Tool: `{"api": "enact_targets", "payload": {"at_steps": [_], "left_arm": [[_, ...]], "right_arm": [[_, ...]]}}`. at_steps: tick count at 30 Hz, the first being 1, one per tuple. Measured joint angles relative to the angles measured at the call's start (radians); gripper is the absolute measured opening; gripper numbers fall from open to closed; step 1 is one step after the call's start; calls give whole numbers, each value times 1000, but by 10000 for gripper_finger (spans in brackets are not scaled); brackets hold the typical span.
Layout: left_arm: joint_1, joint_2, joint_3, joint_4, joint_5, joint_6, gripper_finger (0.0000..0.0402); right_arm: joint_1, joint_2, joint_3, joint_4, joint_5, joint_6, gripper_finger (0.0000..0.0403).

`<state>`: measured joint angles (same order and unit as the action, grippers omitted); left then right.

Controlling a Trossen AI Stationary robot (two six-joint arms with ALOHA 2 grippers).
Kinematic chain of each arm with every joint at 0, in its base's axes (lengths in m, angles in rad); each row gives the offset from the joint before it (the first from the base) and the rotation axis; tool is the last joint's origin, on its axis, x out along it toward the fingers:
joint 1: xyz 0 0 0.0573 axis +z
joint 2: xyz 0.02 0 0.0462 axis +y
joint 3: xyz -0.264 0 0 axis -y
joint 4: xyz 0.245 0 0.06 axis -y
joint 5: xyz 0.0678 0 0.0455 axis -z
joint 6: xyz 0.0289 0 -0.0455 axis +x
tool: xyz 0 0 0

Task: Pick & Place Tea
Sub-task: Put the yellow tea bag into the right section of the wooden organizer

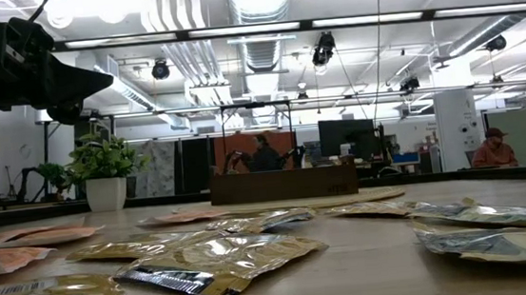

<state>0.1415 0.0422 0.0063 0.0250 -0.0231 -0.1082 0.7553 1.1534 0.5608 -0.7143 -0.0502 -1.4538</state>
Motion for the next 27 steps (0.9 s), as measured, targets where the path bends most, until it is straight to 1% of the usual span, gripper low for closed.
{"api": "enact_targets", "payload": {"at_steps": [6,10,13,16,27], "left_arm": [[0,0,0,0,0,0,0],[0,0,0,0,0,0,0],[0,0,0,0,0,0,0],[0,0,0,0,0,0,0],[0,0,0,0,0,0,0]], "right_arm": [[0,3,-4,-6,0,-42,193],[-1,19,-12,-6,10,-81,206],[-1,31,-23,-4,55,-111,210],[-11,40,-36,6,77,-114,210],[-19,40,-78,46,80,-116,210]]}}
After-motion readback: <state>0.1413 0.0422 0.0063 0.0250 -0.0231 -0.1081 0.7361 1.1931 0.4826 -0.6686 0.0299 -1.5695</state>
